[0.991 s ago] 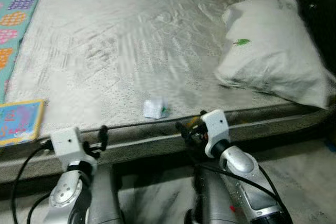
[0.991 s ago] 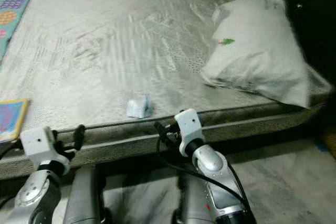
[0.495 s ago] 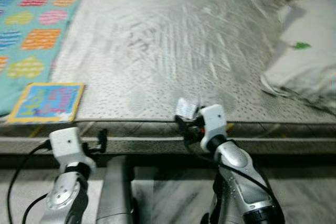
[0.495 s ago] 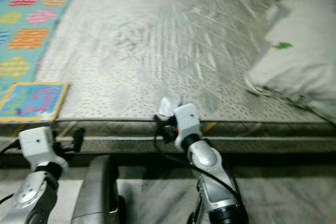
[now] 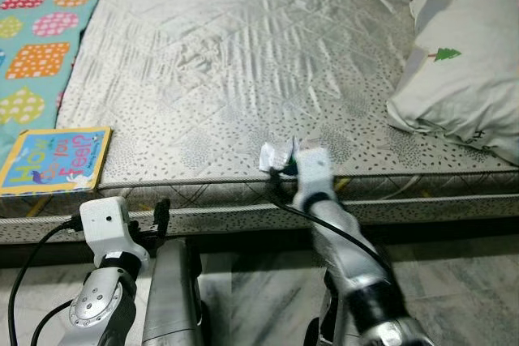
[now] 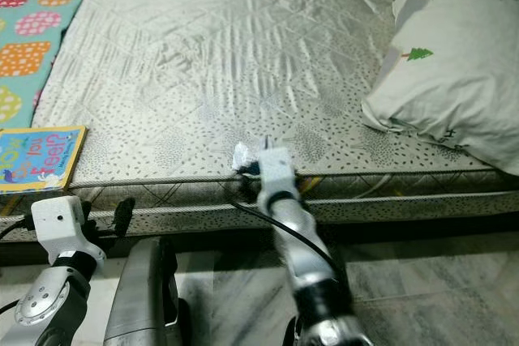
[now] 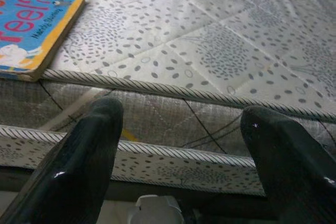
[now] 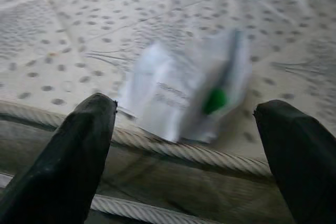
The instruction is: Clean up the room
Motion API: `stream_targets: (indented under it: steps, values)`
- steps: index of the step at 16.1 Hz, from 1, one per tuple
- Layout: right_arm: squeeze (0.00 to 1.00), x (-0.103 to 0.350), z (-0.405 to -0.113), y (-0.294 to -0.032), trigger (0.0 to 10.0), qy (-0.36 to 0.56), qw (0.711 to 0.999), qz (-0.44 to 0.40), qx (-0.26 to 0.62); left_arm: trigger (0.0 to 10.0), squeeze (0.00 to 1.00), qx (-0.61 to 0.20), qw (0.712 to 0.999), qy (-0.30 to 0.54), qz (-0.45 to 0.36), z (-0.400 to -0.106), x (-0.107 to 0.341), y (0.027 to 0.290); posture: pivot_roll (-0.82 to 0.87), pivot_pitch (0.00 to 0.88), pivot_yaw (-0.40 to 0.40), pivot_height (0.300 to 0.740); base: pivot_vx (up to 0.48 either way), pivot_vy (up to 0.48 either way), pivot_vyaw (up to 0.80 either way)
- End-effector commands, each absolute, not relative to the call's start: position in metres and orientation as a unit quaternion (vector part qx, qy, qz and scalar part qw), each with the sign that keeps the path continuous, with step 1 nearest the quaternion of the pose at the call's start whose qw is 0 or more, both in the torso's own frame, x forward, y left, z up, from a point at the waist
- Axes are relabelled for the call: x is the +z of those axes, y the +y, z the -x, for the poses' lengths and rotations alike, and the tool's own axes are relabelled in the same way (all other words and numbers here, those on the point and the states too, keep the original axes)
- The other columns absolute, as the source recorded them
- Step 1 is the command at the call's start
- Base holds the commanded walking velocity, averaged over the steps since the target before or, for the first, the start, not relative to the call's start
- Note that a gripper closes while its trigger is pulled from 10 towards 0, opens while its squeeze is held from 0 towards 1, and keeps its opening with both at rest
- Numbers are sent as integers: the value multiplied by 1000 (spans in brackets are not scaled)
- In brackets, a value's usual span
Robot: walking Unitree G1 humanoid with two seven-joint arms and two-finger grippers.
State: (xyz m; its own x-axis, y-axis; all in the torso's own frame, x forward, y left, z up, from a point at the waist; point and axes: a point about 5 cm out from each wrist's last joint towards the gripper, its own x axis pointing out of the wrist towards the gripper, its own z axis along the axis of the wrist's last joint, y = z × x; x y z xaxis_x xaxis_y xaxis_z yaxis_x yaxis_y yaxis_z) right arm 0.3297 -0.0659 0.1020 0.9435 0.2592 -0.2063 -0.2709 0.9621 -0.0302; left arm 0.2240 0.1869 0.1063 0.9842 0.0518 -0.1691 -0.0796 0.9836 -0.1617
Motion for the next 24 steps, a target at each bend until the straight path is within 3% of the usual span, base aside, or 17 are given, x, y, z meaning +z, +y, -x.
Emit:
stream_targets:
  steps: [1, 6, 12, 13, 14, 24]
  values:
    - [0, 101, -331, -60, 10000, 106, 985, 28, 133, 10000, 0, 24, 993, 87, 81, -221, 107, 186, 48, 207, -11, 506, 0, 0, 0]
    - [0, 107, -343, -33, 10000, 99, 987, 26, 126, 10000, 0, 20, 993, 88, 78, -220, 109, 184, 59, 212, -12, 506, 0, 0, 0]
    - [0, 106, -350, -20, 10000, 99, 989, 57, 96, 10000, 0, 32, 993, 92, 72, -208, 112, 188, 123, 248, -28, 506, 0, 0, 0]
    - [0, 105, -350, -19, 3451, 100, 989, 59, 93, 10000, 0, 32, 992, 93, 72, -208, 112, 188, 126, 252, -29, 506, 0, 0, 0]
    - [0, 106, -351, -17, 0, 100, 989, 60, 90, 10000, 0, 32, 992, 94, 72, -207, 113, 188, 128, 256, -31, 506, 0, 0, 0]
    - [0, 103, -354, -21, 0, 98, 991, 64, 69, 10000, 0, 34, 992, 98, 73, -207, 113, 186, 126, 259, -31, 506, 0, 0, 0]
